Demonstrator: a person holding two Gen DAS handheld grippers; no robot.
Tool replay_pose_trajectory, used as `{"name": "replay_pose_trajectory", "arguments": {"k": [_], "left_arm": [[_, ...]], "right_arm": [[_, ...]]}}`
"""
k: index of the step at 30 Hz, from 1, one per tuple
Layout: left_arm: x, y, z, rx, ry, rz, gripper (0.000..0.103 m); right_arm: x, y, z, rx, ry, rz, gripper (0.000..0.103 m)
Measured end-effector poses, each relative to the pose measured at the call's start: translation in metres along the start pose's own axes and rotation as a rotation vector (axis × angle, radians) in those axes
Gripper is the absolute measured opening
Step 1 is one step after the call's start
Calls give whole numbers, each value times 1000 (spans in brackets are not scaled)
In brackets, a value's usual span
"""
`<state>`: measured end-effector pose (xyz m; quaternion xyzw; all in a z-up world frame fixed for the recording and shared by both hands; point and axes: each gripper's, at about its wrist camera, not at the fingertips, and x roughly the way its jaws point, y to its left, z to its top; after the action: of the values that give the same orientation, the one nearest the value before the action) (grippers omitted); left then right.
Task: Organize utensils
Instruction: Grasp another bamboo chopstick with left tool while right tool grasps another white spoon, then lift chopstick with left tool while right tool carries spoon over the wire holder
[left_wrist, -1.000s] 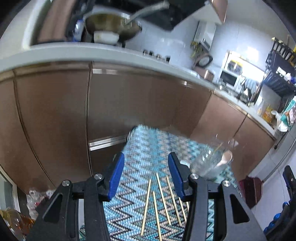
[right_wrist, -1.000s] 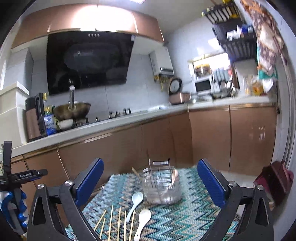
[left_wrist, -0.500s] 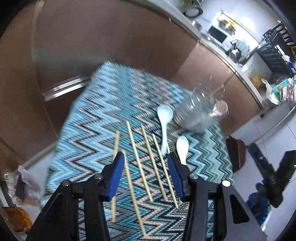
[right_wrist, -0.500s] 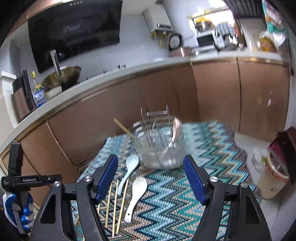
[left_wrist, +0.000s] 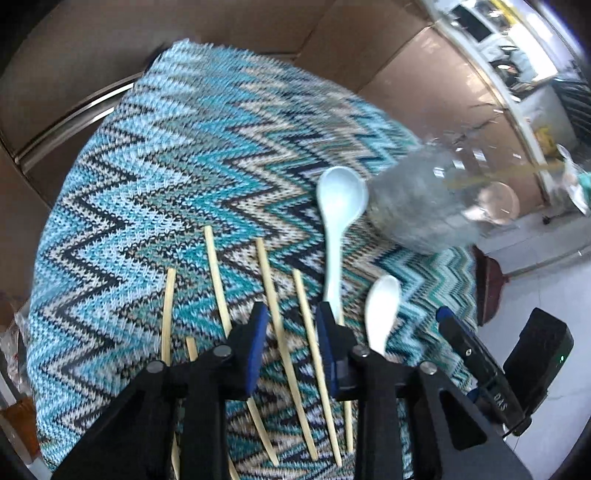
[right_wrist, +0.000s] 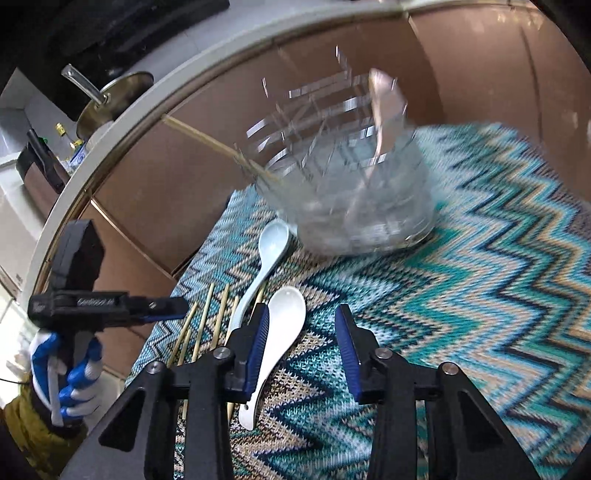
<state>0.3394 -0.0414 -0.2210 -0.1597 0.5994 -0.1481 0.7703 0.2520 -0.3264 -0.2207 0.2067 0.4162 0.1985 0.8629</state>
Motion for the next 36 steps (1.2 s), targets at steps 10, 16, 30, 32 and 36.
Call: {"name": "replay_pose_trajectory", "arguments": {"k": [10, 16, 30, 32, 36], "left_arm": [[25, -2, 21, -18, 76, 53, 15], [37, 2, 26, -52, 123, 64, 13], [42, -2, 27, -92, 124, 99, 6], [42, -2, 27, -96, 119, 100, 5], [35, 1, 24, -127, 92, 63, 5]], "right_arm": [[53, -6, 12, -36, 125, 84, 27], [74, -1, 19, -58, 173, 91, 25], [97, 11, 22, -141, 223, 64, 6], [94, 14, 21, -161, 216, 51, 5], [83, 20, 18, -179, 184, 26, 5]]}}
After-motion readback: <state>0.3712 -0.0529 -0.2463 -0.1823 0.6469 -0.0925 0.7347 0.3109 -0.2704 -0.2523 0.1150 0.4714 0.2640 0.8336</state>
